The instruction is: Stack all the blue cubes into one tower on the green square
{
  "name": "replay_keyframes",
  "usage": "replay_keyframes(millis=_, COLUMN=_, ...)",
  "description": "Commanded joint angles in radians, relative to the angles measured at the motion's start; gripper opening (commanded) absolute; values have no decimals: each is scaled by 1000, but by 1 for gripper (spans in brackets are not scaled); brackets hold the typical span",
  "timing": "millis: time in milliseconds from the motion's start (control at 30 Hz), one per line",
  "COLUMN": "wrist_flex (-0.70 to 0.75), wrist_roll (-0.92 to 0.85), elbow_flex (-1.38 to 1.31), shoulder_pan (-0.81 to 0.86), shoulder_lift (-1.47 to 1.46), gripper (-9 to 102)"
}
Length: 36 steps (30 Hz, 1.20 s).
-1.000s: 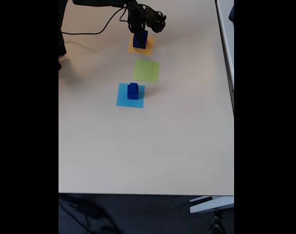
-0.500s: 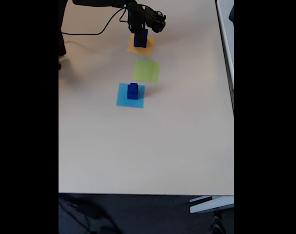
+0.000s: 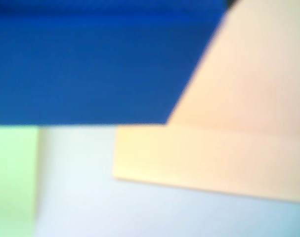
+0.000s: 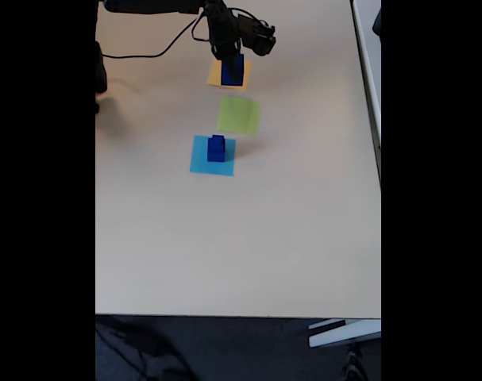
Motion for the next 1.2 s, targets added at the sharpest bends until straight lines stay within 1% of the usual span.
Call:
replay_keyframes(millis=0, wrist_flex=8, wrist_roll=-57, elbow_flex=-77, shoulder_pan=52, shoulder_lift=94, gripper=11)
replay_keyframes(millis=233, wrist_flex=0, wrist_roll=-138, elbow_flex=-101, shoulder_pan=140, shoulder_lift=37, gripper=11)
replay_keyframes(millis=467, wrist_flex=-21, wrist_roll=-183, elbow_flex=-130, shoulder_pan=184, shoulder_lift=-44, gripper=11)
replay_keyframes(millis=800, wrist_flex=-83, wrist_roll=-172, elbow_flex=-118, shoulder_pan=183, shoulder_lift=-97, gripper=11)
replay_keyframes(millis=1167, wrist_flex=-92, wrist_roll=-120, elbow_flex=-112, shoulder_pan=167, shoulder_lift=-118, gripper=11)
